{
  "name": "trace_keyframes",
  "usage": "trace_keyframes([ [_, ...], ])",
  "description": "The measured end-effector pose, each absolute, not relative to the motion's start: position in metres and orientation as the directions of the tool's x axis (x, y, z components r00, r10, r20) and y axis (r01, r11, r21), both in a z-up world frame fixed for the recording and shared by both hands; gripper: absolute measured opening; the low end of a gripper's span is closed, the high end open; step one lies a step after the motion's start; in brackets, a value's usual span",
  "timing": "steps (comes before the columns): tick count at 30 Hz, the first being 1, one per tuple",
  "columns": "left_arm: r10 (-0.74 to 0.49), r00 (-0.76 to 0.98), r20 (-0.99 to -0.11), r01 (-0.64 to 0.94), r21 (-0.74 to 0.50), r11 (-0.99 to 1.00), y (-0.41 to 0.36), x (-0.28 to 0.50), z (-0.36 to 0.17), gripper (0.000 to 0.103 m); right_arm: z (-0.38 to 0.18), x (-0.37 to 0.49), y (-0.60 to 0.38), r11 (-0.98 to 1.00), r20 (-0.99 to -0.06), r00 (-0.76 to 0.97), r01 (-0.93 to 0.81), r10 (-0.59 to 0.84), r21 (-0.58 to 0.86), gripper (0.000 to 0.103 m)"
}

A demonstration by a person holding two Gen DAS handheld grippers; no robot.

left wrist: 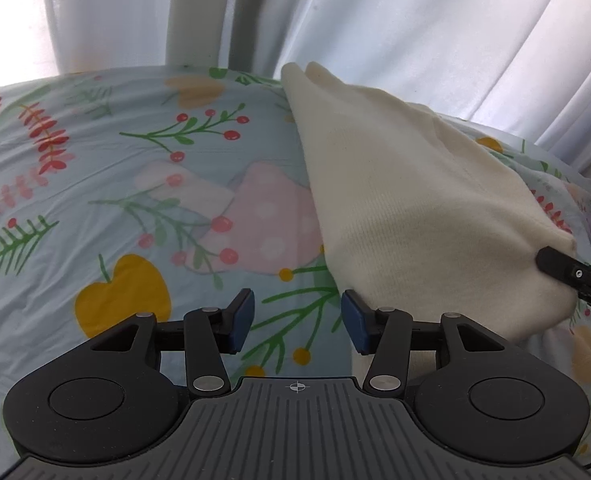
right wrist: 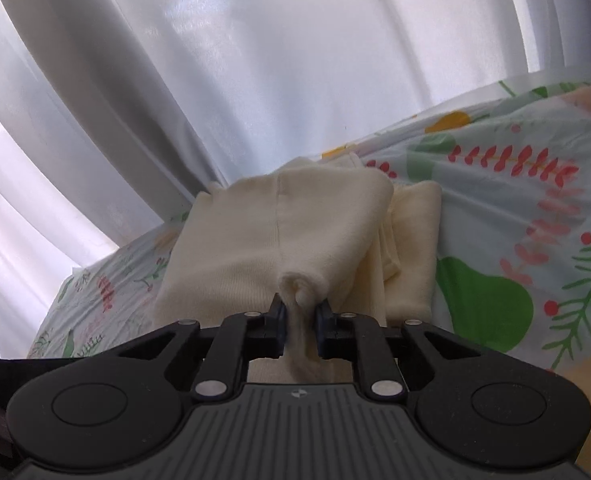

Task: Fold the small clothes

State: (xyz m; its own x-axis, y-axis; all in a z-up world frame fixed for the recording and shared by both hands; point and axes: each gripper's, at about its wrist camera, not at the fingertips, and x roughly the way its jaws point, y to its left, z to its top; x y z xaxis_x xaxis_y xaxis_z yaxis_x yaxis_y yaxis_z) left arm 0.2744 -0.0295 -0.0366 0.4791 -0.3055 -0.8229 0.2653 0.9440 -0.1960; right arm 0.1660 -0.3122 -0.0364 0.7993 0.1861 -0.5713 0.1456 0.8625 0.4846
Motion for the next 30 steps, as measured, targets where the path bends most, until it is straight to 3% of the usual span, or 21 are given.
trace_keyframes([
  [2,-0.301,0.483,-0.823,0.258,-0.194,0.946,-0.028,0.275,-0.036,0.054,-0.034,0.162,-0.316,0.864,-0.566,0.81,0.166,0.155,0.476,0.013],
  [6,-0.285,0.49,-0.824,0.233,-0.191,0.954,-0.023,0.278,-0.034,0.054,-0.053,0.168,-0.311,0.924,-0.683,0.728,0.213,0.067,0.318,0.016],
  [11,-0.294,0.539,-0.789,0.245,-0.187,0.951,-0.028,0.285,-0.017,0.055,-0.026,0.155,-0.313,0.934,-0.616,0.788,0.224,-0.005,0.278,0.045],
  [13,-0.3,0.545,-0.783,0.246,-0.193,0.95,-0.036,0.292,-0.014,0.055,-0.014,0.157,-0.306,0.958,-0.555,0.831,0.188,-0.038,0.215,0.045],
  [17,-0.314,0.571,-0.759,0.275,-0.184,0.944,-0.062,0.297,-0.013,0.055,-0.012,0.181,-0.276,0.99,-0.52,0.853,0.035,0.042,0.138,0.042],
  [22,-0.317,0.557,-0.767,0.312,-0.16,0.936,-0.082,0.302,-0.025,0.055,-0.043,0.211,-0.247,0.998,-0.612,0.789,-0.033,0.053,0.044,0.034],
  [30,-0.319,0.57,-0.757,0.32,-0.154,0.935,-0.085,0.309,-0.037,0.074,-0.053,0.203,-0.245,0.996,-0.583,0.812,-0.073,0.029,-0.052,0.033],
])
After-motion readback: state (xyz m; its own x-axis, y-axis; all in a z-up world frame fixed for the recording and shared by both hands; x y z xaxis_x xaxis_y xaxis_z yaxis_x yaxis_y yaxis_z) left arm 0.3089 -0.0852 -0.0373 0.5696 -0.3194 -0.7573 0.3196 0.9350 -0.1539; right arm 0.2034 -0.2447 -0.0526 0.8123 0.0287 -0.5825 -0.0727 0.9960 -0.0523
